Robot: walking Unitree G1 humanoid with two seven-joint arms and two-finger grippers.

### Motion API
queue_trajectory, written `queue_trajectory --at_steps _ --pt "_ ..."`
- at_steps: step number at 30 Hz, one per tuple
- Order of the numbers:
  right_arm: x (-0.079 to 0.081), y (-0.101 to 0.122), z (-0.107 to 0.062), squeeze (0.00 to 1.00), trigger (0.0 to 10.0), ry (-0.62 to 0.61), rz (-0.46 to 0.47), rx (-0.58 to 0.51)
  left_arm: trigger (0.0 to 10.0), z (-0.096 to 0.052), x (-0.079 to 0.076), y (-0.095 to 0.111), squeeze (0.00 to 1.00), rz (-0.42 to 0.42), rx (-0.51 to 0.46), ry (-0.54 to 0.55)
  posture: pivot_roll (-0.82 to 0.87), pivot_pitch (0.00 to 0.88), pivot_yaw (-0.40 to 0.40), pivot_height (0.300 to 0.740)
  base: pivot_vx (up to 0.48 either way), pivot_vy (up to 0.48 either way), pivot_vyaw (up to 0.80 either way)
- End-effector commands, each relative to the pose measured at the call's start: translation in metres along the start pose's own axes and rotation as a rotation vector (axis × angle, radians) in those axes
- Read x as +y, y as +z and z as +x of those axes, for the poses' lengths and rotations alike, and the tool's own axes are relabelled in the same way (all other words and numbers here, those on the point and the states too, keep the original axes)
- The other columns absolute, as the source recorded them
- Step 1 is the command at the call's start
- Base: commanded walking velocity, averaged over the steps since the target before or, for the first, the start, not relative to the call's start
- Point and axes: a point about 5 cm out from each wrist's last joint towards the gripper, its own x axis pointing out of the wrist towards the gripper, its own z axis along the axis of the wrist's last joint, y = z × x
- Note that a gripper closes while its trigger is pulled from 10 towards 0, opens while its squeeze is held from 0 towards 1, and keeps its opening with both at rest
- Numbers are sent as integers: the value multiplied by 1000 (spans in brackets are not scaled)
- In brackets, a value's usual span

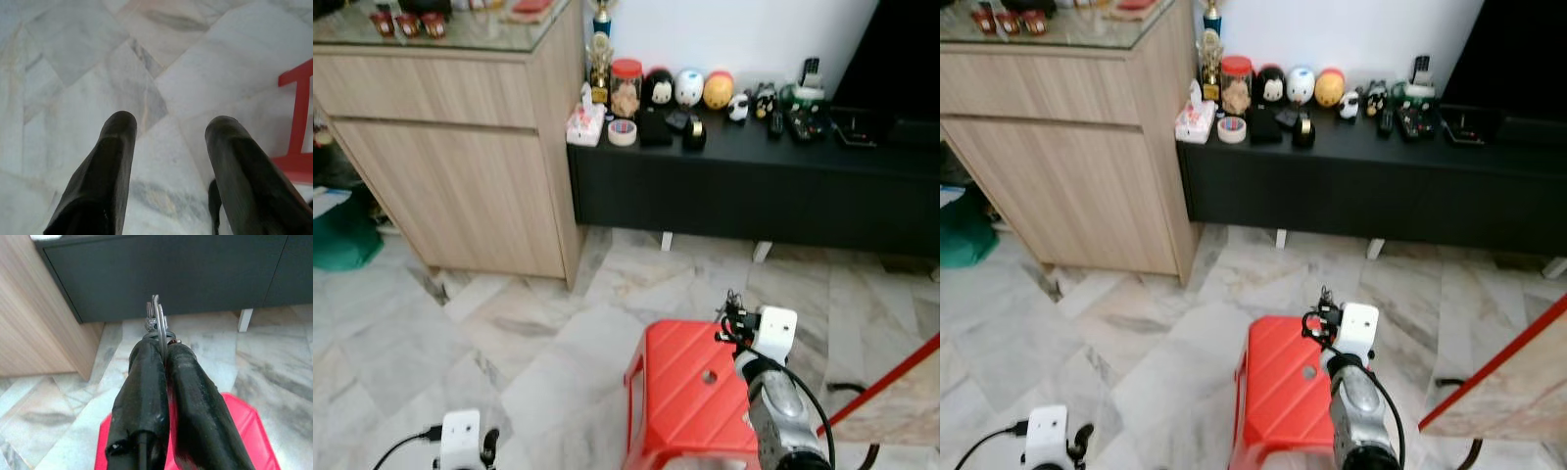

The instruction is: Hang keys on a hook

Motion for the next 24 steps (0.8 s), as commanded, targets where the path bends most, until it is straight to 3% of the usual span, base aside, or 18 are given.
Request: queue_trajectory --at_steps 1,6,24 --pt "-2 0 -1 0 10000 -10 8 3 10000 -5 0 -14 0 -1 62 14 79 0 -67 740 0 0 0" --pt "-3 -7 -3 0 10000 -24 13 36 10000 -10 -3 -29 0 -1 131 7 73 0 -58 740 0 0 0" --pt "-9 -14 -8 0 10000 -50 15 59 10000 -15 -10 -39 0 -13 168 -12 60 0 -47 740 0 0 0"
